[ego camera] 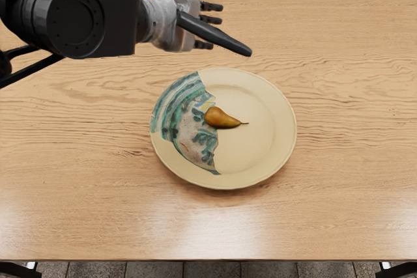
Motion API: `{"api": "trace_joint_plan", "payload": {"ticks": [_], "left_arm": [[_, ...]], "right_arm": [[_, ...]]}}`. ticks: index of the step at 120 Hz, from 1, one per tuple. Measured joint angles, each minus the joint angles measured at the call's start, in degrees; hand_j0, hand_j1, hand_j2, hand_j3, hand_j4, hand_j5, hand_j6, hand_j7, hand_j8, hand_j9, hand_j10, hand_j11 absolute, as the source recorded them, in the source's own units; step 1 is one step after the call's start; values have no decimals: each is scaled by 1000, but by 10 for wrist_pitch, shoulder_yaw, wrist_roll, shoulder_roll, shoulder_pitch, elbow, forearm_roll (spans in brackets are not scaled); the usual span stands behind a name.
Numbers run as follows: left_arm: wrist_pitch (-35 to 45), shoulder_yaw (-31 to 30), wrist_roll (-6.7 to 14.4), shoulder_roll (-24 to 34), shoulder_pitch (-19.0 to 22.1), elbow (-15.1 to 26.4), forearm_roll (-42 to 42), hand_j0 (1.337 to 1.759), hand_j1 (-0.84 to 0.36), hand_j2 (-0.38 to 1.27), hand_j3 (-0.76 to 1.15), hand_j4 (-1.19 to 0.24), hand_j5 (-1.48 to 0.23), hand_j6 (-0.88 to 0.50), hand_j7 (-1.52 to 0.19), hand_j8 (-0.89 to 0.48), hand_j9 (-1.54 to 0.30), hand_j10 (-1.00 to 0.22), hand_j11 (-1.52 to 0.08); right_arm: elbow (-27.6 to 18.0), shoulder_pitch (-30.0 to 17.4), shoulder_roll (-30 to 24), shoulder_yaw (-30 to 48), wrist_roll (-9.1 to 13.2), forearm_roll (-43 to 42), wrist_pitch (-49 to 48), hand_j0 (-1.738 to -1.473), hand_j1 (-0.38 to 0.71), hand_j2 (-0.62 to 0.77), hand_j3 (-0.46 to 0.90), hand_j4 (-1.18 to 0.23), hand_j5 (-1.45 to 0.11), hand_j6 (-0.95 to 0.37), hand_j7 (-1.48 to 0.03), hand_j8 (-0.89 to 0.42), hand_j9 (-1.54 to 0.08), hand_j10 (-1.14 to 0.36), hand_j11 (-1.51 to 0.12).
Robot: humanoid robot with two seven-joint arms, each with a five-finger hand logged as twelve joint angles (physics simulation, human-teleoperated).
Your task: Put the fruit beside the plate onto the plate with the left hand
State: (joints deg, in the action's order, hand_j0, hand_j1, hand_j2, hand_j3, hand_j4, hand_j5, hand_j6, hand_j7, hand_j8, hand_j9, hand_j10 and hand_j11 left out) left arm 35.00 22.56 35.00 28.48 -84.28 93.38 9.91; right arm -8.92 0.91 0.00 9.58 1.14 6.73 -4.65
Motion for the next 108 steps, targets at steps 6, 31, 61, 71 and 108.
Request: {"api": "trace_joint_plan", "payload": {"ticks": [6, 31, 61, 71, 108], "left_arm": [[0, 19, 0, 0, 16, 0, 24, 1658, 348, 1, 0, -1, -2, -1, -2, -1, -2, -1, -2], [0, 55, 0, 20, 94, 8, 68, 1658, 348, 0, 0, 0, -1, 0, -1, 0, -1, 0, -1], [-77, 78, 0, 88, 198, 31, 137, 1658, 348, -1, 0, 0, 0, 1, 0, 0, 0, 0, 0], [-186, 85, 0, 122, 243, 26, 149, 1658, 348, -1, 0, 1, 0, 1, 0, 1, 0, 1, 0], [-540, 135, 0, 188, 371, -3, 154, 1658, 348, -1, 0, 2, 0, 3, 0, 2, 0, 1, 0]], "right_arm": [[0, 0, 0, 0, 0, 0, 0, -1658, -310, -7, 0, -33, -43, -33, -43, -33, -43, -33, -43], [0, 0, 0, -1, 0, 0, 0, -1658, -310, -7, 0, -33, -43, -33, -43, -33, -43, -33, -43], [0, 1, 0, -1, 0, 0, 0, -1658, -310, -7, 0, -33, -43, -33, -43, -33, -43, -33, -43], [0, 1, 0, -1, 0, 0, 0, -1658, -310, -7, 0, -33, -43, -33, -43, -33, -43, -33, -43], [0, 1, 0, 0, 0, 0, 0, -1658, -310, -7, 0, -33, -43, -33, -43, -33, -43, -33, -43]]}}
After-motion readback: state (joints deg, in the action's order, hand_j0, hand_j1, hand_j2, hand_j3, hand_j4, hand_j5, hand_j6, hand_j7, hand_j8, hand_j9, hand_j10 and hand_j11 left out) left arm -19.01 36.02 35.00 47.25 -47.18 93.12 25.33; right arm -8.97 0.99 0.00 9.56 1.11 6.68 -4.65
